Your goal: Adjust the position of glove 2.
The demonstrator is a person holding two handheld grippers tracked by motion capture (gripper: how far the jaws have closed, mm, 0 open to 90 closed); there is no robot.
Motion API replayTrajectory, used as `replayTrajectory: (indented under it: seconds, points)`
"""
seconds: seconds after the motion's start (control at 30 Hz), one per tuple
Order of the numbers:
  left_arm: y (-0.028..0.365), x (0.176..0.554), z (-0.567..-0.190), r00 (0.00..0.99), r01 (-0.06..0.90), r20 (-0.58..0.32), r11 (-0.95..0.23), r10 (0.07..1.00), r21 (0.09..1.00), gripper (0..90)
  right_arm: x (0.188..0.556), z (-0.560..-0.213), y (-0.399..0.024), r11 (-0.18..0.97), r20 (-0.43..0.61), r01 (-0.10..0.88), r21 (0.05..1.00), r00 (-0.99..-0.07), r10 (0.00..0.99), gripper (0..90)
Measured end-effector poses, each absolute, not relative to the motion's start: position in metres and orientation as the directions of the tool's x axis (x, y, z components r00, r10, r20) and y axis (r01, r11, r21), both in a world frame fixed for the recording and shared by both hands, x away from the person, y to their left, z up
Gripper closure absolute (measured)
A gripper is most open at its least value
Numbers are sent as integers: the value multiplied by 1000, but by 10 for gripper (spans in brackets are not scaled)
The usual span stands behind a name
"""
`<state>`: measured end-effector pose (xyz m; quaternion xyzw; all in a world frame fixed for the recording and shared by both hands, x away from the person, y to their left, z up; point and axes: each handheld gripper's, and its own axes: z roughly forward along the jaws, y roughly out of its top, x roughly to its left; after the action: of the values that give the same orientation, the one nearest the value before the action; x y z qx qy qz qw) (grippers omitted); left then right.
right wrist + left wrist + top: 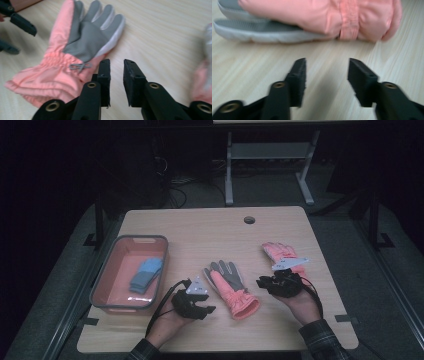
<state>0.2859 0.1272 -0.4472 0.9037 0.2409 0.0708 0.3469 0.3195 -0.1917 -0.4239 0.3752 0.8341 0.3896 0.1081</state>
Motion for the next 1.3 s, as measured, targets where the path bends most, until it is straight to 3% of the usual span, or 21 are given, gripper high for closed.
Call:
replayTrajectory:
  seconds: [0.23, 0.6, 0.77, 1.0, 1.17, 1.3]
  points:
    - [136, 280, -461, 871, 364, 9, -658, 491, 659, 285, 334, -412, -211, 375, 99, 579, 724, -625, 774, 667]
    - [141, 282, -473, 869, 362, -3, -632, 494, 685, 133, 363, -409, -255, 291, 79, 633, 717, -489, 869, 513]
    - [143, 282, -476, 877, 343, -5, -619, 480, 706, 122, 378, -417, -269, 265, 91, 665, 698, -450, 888, 438]
    - [144, 282, -477, 879, 334, -3, -611, 477, 718, 122, 387, -424, -274, 249, 110, 690, 679, -431, 896, 416]
    - [144, 282, -477, 879, 334, -4, -610, 477, 718, 123, 395, -429, -270, 234, 104, 695, 680, -408, 907, 319]
    - [144, 282, -477, 879, 334, -3, -611, 477, 718, 123, 400, -439, -265, 255, 83, 721, 644, -397, 914, 325]
